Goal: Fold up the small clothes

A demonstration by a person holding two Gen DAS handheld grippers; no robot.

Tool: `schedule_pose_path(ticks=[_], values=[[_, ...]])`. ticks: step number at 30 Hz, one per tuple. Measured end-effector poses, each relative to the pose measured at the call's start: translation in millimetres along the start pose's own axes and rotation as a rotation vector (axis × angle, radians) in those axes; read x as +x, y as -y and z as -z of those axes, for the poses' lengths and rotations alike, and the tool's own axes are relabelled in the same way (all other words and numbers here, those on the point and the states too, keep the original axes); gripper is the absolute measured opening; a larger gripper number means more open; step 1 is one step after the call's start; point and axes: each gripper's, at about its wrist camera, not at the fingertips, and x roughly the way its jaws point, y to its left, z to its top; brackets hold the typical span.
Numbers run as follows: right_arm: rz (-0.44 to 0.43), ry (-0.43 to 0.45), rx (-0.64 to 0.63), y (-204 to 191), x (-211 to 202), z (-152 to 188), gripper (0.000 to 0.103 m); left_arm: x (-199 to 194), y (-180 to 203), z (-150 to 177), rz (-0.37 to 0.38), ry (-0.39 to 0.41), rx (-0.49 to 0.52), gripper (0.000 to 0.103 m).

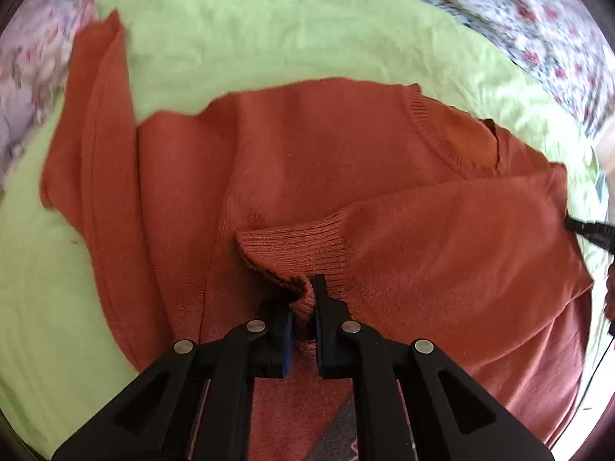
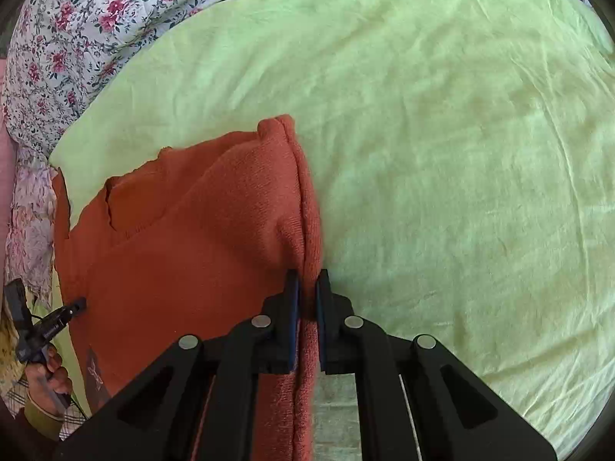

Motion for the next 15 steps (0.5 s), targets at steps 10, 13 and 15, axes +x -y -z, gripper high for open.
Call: schedule_pose_path(ticks=[10, 13, 15], values=[[-0.094, 0.032, -0.015, -45, -45, 52, 0.044, -60, -38, 15, 0.005, 0.072, -0.109, 0.025], [-0.148, -0.009, -0.036, -71, -39, 76, 0.044, -75, -58, 10, -0.01, 0.099, -0.148, 0.04], [-0.179, -0.047, -0.051, -87, -32, 88, 0.044, -78, -71, 0, -0.035, 0.112, -0.169, 0.047]])
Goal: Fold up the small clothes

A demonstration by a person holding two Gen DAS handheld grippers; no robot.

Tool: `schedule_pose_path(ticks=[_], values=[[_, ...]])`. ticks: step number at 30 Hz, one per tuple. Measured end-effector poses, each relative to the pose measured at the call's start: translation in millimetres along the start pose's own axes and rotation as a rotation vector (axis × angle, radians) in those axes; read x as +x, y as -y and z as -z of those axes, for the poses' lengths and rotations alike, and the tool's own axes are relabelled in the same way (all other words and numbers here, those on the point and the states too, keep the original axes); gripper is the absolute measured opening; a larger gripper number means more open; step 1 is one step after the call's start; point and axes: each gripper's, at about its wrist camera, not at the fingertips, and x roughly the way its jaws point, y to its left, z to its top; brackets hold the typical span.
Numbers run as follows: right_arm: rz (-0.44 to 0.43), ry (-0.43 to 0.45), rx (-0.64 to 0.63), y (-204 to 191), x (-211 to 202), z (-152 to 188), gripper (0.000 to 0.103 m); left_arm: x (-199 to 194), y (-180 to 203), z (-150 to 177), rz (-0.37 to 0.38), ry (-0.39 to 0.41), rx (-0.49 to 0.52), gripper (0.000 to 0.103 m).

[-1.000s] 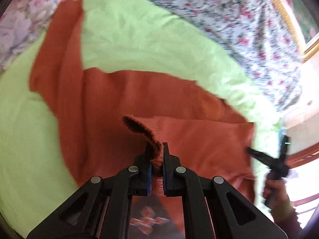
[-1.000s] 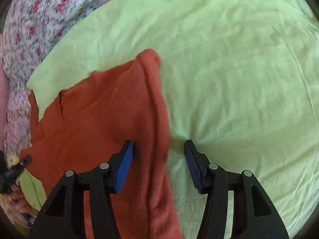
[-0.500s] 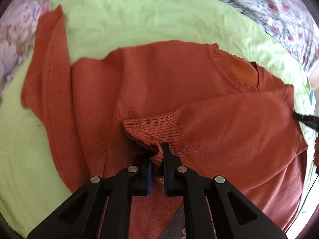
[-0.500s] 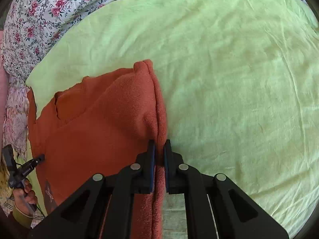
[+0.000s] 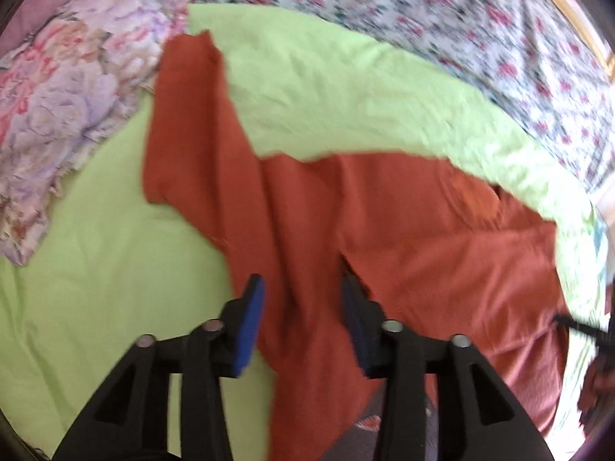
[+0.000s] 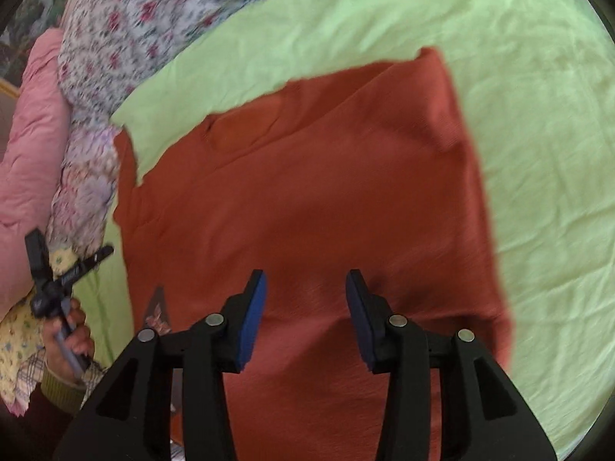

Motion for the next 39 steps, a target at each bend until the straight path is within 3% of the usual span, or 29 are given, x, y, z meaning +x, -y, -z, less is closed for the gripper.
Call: schedule_pose_path(ticks=[7, 23, 24, 25, 27, 31, 39], values=[[-0.056, -0.087, -0.029, -36, 24, 19, 0.044, 22, -40, -66, -0.08, 0.033, -0.075, 0.063], [-0.051, -0.145, -0.039, -40, 24, 34, 0.044, 148, -79, -195, -0.293, -0.09, -0.104, 0.068], [-0.051, -0.145, -0.036, -39, 24, 33, 0.044, 154, -82, -199, -0.296, -0.097, -0.11, 0.063], [-0.052, -0.145, -0.035, -38, 24, 33, 0.044, 157, -84, -201, -0.297, -0.101, -0.111, 0.039], [-0.051, -0.146, -0.038, -38, 25, 32, 0.044, 160, -82, -202, -0.265, -0.11, -0.087, 0.002], [-0.055, -0.144, -0.038, -38, 26, 31, 0.044, 123, -49, -192, -0.233, -0.002, 0.032, 0.002], [-0.066, -0.096, 0.006, -34, 20, 26, 0.044, 16, 52, -135, 0.014, 0.188, 0.193, 0.002]])
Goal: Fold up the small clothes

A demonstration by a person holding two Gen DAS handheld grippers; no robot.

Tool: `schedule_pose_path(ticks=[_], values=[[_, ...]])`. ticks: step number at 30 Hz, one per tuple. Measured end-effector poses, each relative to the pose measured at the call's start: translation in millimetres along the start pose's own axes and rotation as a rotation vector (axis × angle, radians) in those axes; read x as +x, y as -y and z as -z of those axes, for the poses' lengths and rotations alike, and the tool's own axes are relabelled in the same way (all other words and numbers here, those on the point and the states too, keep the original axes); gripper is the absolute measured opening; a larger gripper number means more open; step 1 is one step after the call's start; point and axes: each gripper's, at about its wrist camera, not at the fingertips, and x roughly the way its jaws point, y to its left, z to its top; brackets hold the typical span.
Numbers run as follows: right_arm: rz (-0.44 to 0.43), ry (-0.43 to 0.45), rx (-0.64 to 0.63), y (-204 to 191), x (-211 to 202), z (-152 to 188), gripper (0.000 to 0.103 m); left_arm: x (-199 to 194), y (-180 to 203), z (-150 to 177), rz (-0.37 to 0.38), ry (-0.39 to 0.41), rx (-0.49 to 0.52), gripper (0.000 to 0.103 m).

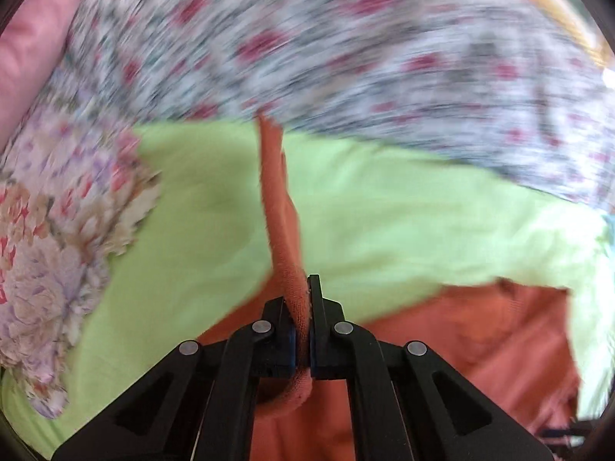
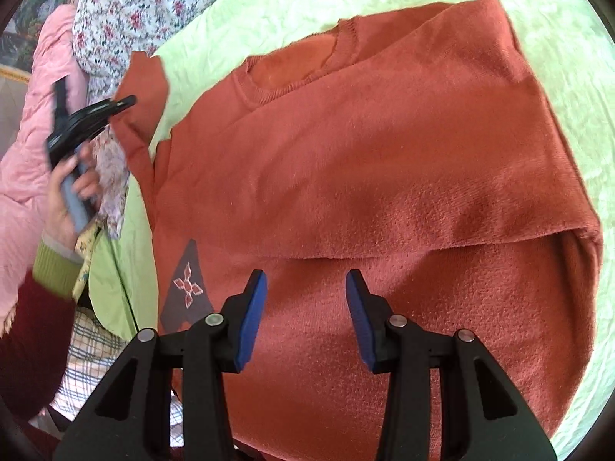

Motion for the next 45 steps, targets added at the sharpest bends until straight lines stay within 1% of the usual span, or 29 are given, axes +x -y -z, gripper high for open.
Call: schedule_pose_path(ticks=[2, 4, 6, 8, 10, 13, 14, 16, 17, 18, 19, 20, 21, 22, 24, 27, 30, 32, 33, 34, 35, 38, 40, 43, 45], values=[[0.002, 0.027, 0.008, 0, -7, 1, 0.044, -18, 34, 4, 0.054, 0.023, 0.033, 0.002], [0.014, 0.058, 0.016, 3, -15, 2, 0.044, -35, 72, 21, 0.127, 0.039, 0.063, 0.002], [0.031, 0.09, 0.038, 10, -25, 3, 0.044, -42, 110, 40, 0.163, 0.044, 0.118, 0.002], [0.05, 0.127, 0.08, 22, -36, 5, 0.044, -40, 142, 57, 0.195, 0.023, 0.178, 0.002], [0.059, 0.158, 0.137, 36, -45, 6, 0.044, -33, 178, 84, 0.211, -0.013, 0.252, 0.002], [0.073, 0.201, 0.231, 61, -58, 11, 0.044, -13, 224, 128, 0.212, -0.074, 0.389, 0.004], [0.078, 0.211, 0.249, 67, -61, 12, 0.044, -7, 233, 139, 0.218, -0.097, 0.421, 0.007], [0.088, 0.224, 0.278, 75, -67, 16, 0.044, -2, 245, 164, 0.24, -0.14, 0.461, 0.022], [0.095, 0.228, 0.286, 78, -70, 17, 0.044, 0, 246, 171, 0.244, -0.16, 0.468, 0.025], [0.1, 0.232, 0.288, 80, -72, 18, 0.044, 4, 246, 178, 0.239, -0.19, 0.47, 0.035], [0.103, 0.233, 0.287, 81, -73, 19, 0.044, 3, 245, 183, 0.237, -0.205, 0.464, 0.042], [0.104, 0.235, 0.285, 81, -73, 18, 0.044, 1, 241, 186, 0.237, -0.209, 0.46, 0.044], [0.104, 0.236, 0.28, 79, -72, 17, 0.044, -5, 237, 190, 0.237, -0.204, 0.457, 0.049], [0.105, 0.238, 0.271, 76, -71, 16, 0.044, -10, 232, 193, 0.233, -0.2, 0.454, 0.056], [0.104, 0.235, 0.231, 65, -66, 9, 0.044, -24, 219, 201, 0.215, -0.187, 0.441, 0.061], [0.099, 0.225, 0.15, 43, -54, -4, 0.044, -42, 194, 207, 0.188, -0.181, 0.408, 0.064], [0.093, 0.212, 0.027, 6, -36, -23, 0.044, -56, 159, 213, 0.129, -0.179, 0.354, 0.065], [0.092, 0.211, -0.063, -20, -24, -34, 0.044, -61, 130, 215, 0.051, -0.18, 0.297, 0.071], [0.09, 0.215, -0.113, -33, -18, -37, 0.044, -60, 116, 216, -0.002, -0.184, 0.259, 0.076], [0.086, 0.216, -0.158, -47, -12, -42, 0.044, -57, 93, 217, -0.076, -0.193, 0.191, 0.077], [0.08, 0.212, -0.208, -61, -3, -46, 0.044, -55, 76, 218, -0.115, -0.203, 0.136, 0.077], [0.076, 0.192, -0.33, -95, 21, -56, 0.046, -49, 30, 222, -0.194, -0.236, -0.005, 0.077], [0.107, 0.173, -0.396, -110, 39, -58, 0.047, -44, 13, 226, -0.228, -0.24, -0.041, 0.077], [0.184, 0.108, -0.462, -124, 71, -66, 0.048, -26, 0, 232, -0.277, -0.273, -0.039, 0.077], [0.247, 0.08, -0.495, -128, 89, -69, 0.048, -17, -3, 232, -0.27, -0.281, -0.055, 0.078]])
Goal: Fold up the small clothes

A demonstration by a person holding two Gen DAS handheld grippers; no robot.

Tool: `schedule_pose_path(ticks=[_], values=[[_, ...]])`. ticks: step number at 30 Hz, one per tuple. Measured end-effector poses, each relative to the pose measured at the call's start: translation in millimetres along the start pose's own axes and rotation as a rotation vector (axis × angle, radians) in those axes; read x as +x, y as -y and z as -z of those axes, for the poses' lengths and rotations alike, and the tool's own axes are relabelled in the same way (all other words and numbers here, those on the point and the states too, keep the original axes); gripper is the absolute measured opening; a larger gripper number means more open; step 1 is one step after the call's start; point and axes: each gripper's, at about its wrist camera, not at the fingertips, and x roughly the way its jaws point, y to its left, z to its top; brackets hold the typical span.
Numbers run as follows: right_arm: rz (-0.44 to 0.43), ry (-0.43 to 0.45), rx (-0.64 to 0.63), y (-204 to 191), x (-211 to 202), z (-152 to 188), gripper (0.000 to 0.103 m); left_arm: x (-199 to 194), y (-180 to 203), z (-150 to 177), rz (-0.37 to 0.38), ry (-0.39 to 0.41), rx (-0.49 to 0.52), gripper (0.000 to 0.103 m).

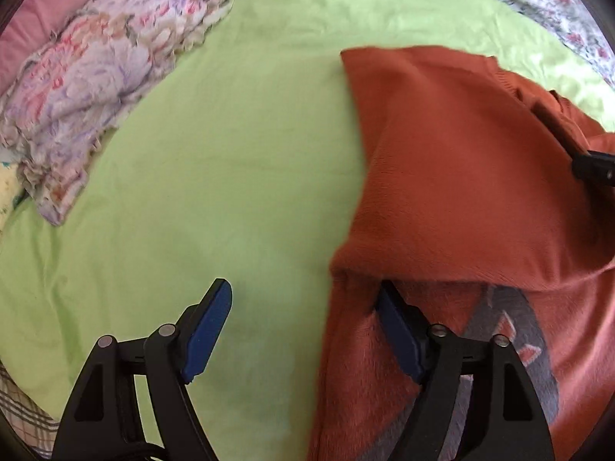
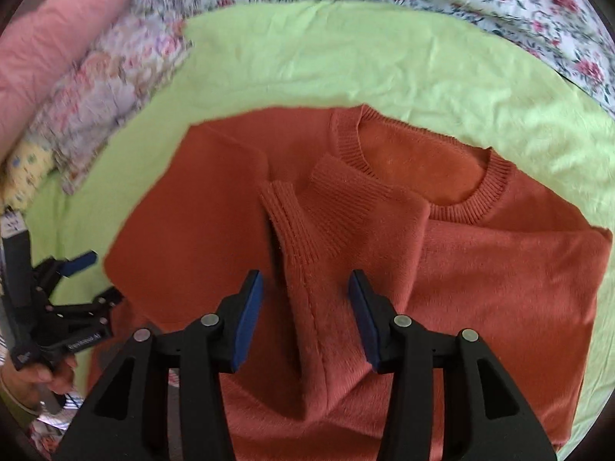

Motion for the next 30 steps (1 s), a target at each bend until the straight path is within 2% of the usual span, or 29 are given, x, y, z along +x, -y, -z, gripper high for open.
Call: schedule_pose_path(ticks=[1, 3, 4, 5, 6, 8, 10, 12, 14, 17, 19, 22, 23, 25, 26, 27, 28, 30], values=[[0.029, -0.007, -0.014, 0, 4, 0, 0.048, 1, -1, -2, 0.007, 0.007, -0.013, 0.078], [0.052, -0.008, -0.001, 4, 7, -1, 0.033, 1, 0, -8, 0.009, 0.019, -0.027, 0.078], [0.052, 0.002, 0.021, 10, 3, -2, 0.004, 1, 1, -10, 0.006, 0.024, -0.038, 0.076], [0.051, 0.024, 0.049, 18, -5, -3, 0.005, 2, 1, -11, 0.008, 0.023, -0.048, 0.073], [0.033, 0.072, 0.1, 28, -19, -3, 0.005, 2, 1, -12, 0.02, 0.023, -0.058, 0.065], [-0.055, 0.232, 0.262, 61, -60, 7, 0.005, 1, 1, -12, 0.037, 0.021, -0.073, 0.056], [-0.074, 0.34, 0.411, 96, -90, 29, 0.005, -1, 2, -9, 0.051, 0.024, -0.083, 0.05], [-0.042, 0.332, 0.526, 126, -93, 58, 0.005, -1, 5, -6, 0.052, 0.017, -0.084, 0.05], [-0.034, 0.256, 0.593, 146, -74, 83, 0.005, -1, 7, -5, 0.051, 0.015, -0.078, 0.05], [-0.087, 0.154, 0.734, 168, -51, 113, 0.01, -3, 10, -5, 0.042, 0.014, -0.067, 0.049], [-0.118, 0.167, 0.807, 176, -52, 124, 0.017, -2, 8, -5, 0.045, 0.011, -0.071, 0.049], [-0.149, 0.232, 0.857, 184, -61, 131, 0.041, -2, 4, -6, 0.057, 0.005, -0.089, 0.049], [-0.177, 0.253, 0.873, 189, -61, 132, 0.043, -3, 4, -5, 0.055, 0.004, -0.089, 0.049], [-0.17, 0.255, 0.889, 192, -58, 127, 0.039, -2, 6, -5, 0.043, 0.005, -0.079, 0.049], [-0.154, 0.219, 0.894, 195, -57, 124, 0.014, -2, 7, -5, 0.039, 0.006, -0.076, 0.049], [-0.141, 0.207, 0.868, 194, -58, 117, 0.006, -2, 7, -5, 0.038, 0.004, -0.076, 0.048], [-0.131, 0.233, 0.834, 191, -65, 107, 0.006, -2, 7, -5, 0.04, 0.003, -0.079, 0.048], [-0.125, 0.395, 0.749, 184, -102, 98, 0.006, -2, 5, -5, 0.045, 0.002, -0.086, 0.048]])
